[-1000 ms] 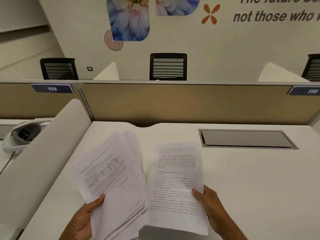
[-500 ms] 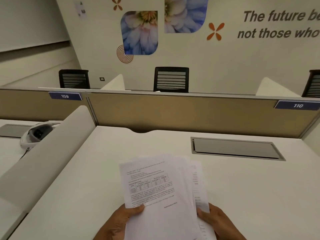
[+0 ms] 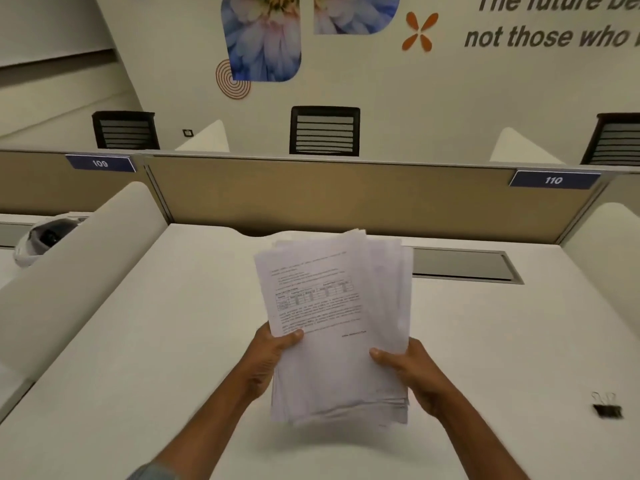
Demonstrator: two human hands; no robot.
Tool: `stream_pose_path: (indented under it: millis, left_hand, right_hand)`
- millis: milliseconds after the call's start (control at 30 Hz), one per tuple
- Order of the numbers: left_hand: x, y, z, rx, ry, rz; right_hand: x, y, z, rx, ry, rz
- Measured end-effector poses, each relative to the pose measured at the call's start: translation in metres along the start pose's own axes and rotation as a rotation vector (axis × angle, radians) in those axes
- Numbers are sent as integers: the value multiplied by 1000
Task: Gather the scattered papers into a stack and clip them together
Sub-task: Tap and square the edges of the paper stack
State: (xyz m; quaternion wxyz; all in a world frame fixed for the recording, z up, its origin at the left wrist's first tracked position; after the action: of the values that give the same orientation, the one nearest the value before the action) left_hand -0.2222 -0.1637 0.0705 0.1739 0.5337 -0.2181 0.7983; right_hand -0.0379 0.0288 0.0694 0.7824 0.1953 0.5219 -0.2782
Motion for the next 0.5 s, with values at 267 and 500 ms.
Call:
stream_pose_path:
  millis: [267, 500]
  left_hand:
    - [15, -25, 5, -62, -109, -88]
    - [1, -25, 11, -58, -36, -117]
  right_hand:
    - [-8, 12, -8, 175, 161, -22]
    - [10, 13, -1, 202, 98, -45]
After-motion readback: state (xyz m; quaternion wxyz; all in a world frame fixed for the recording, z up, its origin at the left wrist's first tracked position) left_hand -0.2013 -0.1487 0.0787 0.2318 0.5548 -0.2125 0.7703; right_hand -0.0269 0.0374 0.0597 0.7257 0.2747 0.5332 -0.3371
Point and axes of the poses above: each hand's wrist, its own z-axis away from the middle knuckle, its own y-axis out of the back of the hand, x = y × z, the point moved 5 cm from there along -z, towards the middle knuckle, and after that the axes turned 8 degrees about x, right-handed, at the moved point
